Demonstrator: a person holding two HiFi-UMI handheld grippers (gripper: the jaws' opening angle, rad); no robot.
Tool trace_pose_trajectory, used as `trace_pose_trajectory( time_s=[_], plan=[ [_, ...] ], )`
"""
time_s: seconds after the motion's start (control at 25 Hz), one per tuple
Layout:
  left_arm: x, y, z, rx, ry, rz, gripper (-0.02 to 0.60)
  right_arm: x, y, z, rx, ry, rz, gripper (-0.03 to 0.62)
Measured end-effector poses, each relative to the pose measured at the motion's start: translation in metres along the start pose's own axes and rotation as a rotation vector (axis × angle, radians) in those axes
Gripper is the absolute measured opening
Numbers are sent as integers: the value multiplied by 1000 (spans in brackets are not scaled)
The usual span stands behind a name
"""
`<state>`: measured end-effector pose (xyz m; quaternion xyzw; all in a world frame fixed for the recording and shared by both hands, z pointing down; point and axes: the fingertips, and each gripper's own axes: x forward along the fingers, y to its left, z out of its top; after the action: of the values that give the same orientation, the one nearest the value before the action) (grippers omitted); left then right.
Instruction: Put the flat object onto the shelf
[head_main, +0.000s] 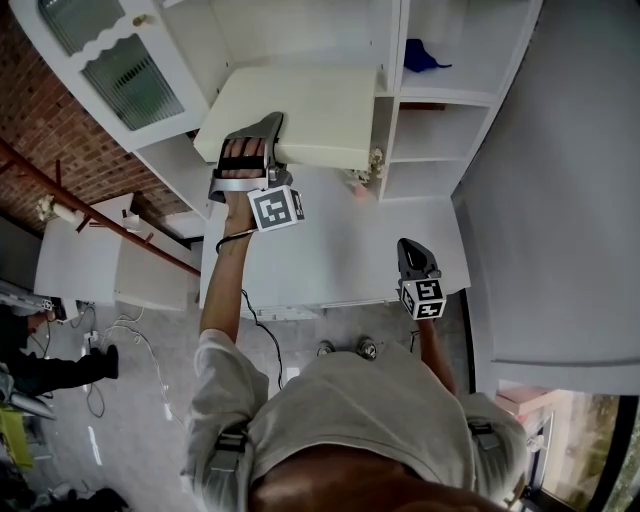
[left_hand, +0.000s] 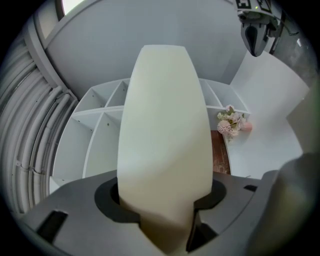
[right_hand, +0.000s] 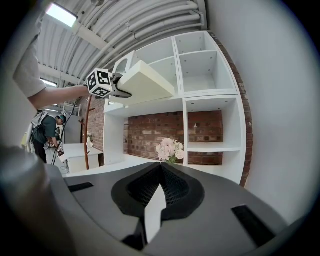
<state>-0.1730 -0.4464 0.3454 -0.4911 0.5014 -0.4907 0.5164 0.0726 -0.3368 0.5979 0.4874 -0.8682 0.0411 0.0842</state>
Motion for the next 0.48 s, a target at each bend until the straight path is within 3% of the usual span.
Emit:
trace_pose_trajectory(
  time_s=[0.48],
  plan=[
    [35,-4,-1,0,14,-18,276,-4,-10,-4,5,7,-16,29]
  ],
)
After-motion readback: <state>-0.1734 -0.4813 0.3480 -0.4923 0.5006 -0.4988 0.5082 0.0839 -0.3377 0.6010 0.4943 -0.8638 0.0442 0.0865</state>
